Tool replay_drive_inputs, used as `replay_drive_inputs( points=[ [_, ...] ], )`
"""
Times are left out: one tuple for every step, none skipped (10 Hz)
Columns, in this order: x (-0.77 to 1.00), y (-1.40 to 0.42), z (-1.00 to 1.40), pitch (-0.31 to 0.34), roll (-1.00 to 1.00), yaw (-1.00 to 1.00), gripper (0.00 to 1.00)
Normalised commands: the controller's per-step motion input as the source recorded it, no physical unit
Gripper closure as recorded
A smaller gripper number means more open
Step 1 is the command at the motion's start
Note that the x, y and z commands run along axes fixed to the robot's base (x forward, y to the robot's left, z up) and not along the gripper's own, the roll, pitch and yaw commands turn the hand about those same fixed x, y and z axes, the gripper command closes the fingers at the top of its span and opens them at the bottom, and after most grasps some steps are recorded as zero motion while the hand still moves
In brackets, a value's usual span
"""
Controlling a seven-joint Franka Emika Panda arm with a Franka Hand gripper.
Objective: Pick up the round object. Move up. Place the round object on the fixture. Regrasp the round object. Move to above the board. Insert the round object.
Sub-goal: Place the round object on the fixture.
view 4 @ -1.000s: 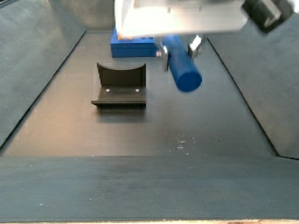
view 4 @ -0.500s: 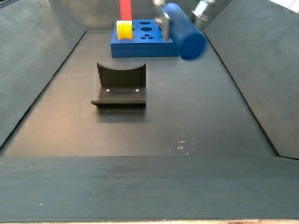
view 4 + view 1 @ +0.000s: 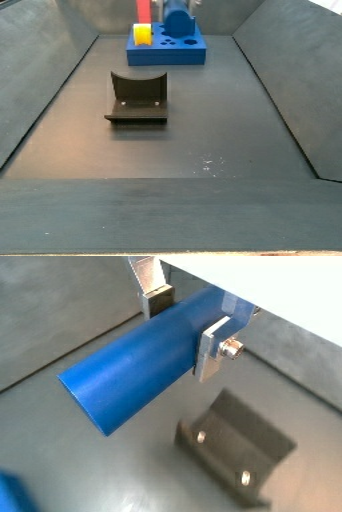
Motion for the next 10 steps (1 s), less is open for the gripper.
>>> replay_drive_inputs(
  points=[
    [0.57, -0.57, 0.0, 0.03, 0.1, 0.01, 1.0],
    [0.48, -0.34, -0.01, 0.044, 0.11, 0.02, 1.0],
    [0.42, -0.2, -0.01, 0.054, 0.11, 0.02, 1.0],
    [0.31, -0.09, -0.01, 0.073, 0.09, 0.02, 1.0],
    [0.22, -0.07, -0.01, 0.087, 0.1, 0.03, 1.0],
    [0.55, 1.0, -0.15, 0.033, -1.0, -0.06, 1.0],
    [0.51, 1.0, -0.15, 0.033, -1.0, -0.06, 1.0],
    [0.41, 0.84, -0.09, 0.038, -1.0, -0.08, 1.0],
    [0.33, 0.72, -0.06, 0.046, -1.0, -0.09, 1.0],
    [0.18, 0.47, -0.01, 0.071, -1.0, -0.09, 1.0]
  ],
)
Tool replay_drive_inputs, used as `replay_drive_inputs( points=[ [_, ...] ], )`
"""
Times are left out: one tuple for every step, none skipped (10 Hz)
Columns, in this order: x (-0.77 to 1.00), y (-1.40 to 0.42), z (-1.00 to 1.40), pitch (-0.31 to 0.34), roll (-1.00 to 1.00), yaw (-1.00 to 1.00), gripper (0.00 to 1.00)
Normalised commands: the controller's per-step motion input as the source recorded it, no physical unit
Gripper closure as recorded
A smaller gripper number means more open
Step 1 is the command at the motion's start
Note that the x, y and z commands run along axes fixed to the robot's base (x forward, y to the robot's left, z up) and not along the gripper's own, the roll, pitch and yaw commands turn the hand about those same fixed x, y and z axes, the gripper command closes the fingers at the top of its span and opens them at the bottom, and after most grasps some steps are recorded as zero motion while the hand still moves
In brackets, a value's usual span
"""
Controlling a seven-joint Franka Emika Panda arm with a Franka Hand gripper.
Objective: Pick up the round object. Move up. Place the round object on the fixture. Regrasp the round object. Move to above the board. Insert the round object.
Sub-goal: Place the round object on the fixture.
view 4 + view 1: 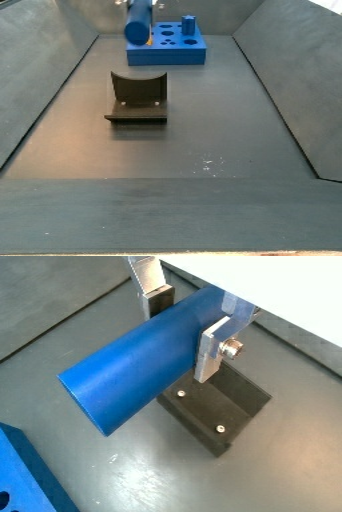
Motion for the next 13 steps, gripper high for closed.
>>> replay_drive_inputs(
  points=[
    [0.11, 0.29, -0.01, 0.074, -1.0, -0.1, 1.0],
    [0.08, 0.09, -0.02, 0.072, -1.0, -0.11, 1.0],
    [0.08, 0.06, -0.02, 0.074, -1.0, -0.12, 1.0],
    [0.07, 0.06, 0.0, 0.081, -1.0, -0.14, 1.0],
    [0.07, 0.06, -0.01, 0.077, -0.88, -0.14, 1.0],
    [0.07, 0.05, -0.01, 0.056, -0.66, -0.13, 1.0],
    [0.07, 0.05, -0.01, 0.044, -0.54, -0.12, 1.0],
    [0.06, 0.04, -0.01, 0.027, -0.32, -0.11, 1.0],
    [0.05, 0.03, 0.0, 0.011, -0.23, -0.1, 1.0],
    [0.12, 0.13, -1.0, 0.219, -1.0, 0.0, 1.0],
    [0.13, 0.14, -1.0, 0.217, -1.0, -0.01, 1.0],
    [0.14, 0.14, -1.0, 0.246, -1.0, -0.06, 1.0],
    [0.15, 0.13, -1.0, 0.258, -0.94, -0.11, 1.0]
  ],
)
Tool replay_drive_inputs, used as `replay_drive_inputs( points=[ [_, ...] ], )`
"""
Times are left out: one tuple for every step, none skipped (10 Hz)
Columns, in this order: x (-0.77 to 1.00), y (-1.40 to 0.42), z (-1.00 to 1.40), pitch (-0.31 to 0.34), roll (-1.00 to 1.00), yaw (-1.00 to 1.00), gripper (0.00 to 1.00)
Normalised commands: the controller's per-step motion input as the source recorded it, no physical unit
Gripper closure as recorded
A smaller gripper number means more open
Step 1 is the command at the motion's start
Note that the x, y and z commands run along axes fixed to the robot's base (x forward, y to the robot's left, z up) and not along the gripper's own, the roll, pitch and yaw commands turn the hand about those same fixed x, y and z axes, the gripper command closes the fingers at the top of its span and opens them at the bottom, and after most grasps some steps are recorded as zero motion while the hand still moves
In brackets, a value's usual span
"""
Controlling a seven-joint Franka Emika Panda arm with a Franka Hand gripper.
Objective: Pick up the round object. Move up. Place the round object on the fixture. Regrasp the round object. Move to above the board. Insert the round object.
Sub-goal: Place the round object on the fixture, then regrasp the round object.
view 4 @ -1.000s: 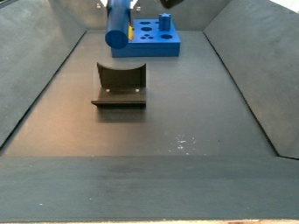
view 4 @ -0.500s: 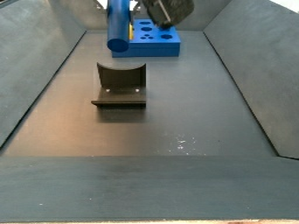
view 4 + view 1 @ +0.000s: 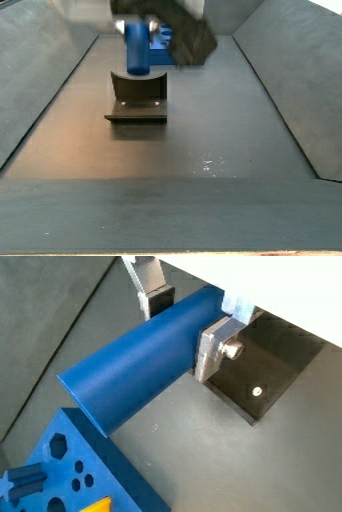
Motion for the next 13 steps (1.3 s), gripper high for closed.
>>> replay_drive_inputs(
  points=[
    [0.15, 0.14, -1.0, 0.206, -0.73, -0.17, 1.0],
    [0.16, 0.14, -1.0, 0.176, -0.61, -0.19, 1.0],
    [0.17, 0.14, -1.0, 0.117, -0.39, -0.22, 1.0],
    [0.18, 0.14, -1.0, 0.074, -0.25, -0.22, 1.0],
    [0.16, 0.12, -0.84, 0.031, -0.18, -0.22, 1.0],
    [0.11, 0.09, -0.56, -0.011, -0.15, -0.2, 1.0],
    [0.09, 0.07, -0.35, -0.036, -0.14, -0.17, 1.0],
    [0.07, 0.1, -0.27, -0.07, -0.1, -0.15, 1.0],
    [0.06, 0.1, -0.27, -0.077, -0.09, -0.12, 1.0],
    [0.06, 0.1, -0.27, -0.076, -0.09, -0.1, 1.0],
    [0.06, 0.1, -0.27, -0.076, -0.09, -0.08, 1.0],
    [0.0, 0.0, 0.0, 0.0, 0.0, 0.0, 0.0],
    [0.0, 0.0, 1.0, 0.049, 0.0, -0.02, 0.0]
  ],
)
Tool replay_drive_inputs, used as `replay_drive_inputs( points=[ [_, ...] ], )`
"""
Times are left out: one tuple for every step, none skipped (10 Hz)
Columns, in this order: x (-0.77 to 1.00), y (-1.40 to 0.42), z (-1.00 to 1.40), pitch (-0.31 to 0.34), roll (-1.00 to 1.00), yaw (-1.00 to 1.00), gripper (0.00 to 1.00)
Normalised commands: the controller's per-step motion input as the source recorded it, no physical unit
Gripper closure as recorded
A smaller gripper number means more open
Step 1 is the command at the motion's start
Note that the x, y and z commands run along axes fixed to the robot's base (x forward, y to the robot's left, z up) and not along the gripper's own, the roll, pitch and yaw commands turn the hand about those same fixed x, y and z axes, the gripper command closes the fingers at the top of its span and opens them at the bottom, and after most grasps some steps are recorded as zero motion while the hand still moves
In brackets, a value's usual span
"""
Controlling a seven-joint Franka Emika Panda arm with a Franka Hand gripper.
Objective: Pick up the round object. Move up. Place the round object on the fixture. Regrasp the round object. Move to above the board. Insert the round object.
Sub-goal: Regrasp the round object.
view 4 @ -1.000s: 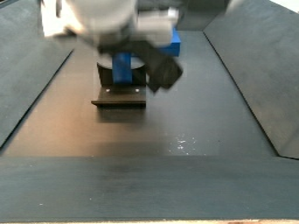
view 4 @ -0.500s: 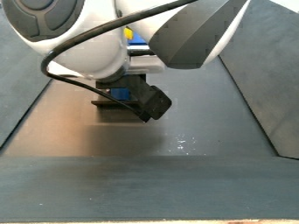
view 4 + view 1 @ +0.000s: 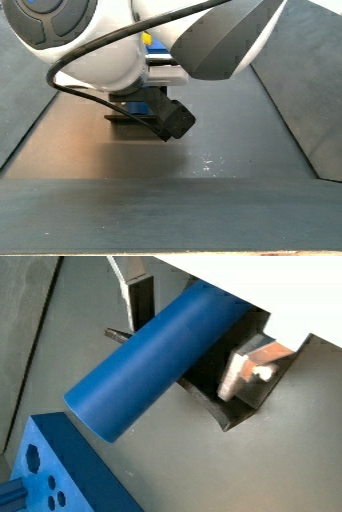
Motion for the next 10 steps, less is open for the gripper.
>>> replay_drive_inputs(
  points=[
    [-0.01, 0.0, 1.0, 0.05, 0.01, -0.01, 0.0],
    [-0.03, 0.01, 1.0, 0.051, 0.03, -0.01, 0.0],
    [-0.03, 0.0, 1.0, 0.049, 0.04, -0.01, 0.0],
    [-0.03, 0.0, 1.0, 0.05, 0.05, -0.02, 0.0],
    [-0.04, 0.01, 0.89, 0.051, 0.06, -0.02, 0.0],
    [-0.03, 0.01, 0.65, 0.054, 0.06, -0.02, 0.0],
    [-0.03, 0.0, 0.46, 0.056, 0.06, -0.03, 0.0],
    [-0.03, 0.01, 0.34, 0.051, 0.06, -0.03, 0.0],
    [-0.01, -1.0, 0.96, 0.047, 1.0, 0.03, 0.0],
    [0.0, -1.0, 0.92, 0.046, 1.0, 0.03, 0.0]
  ],
)
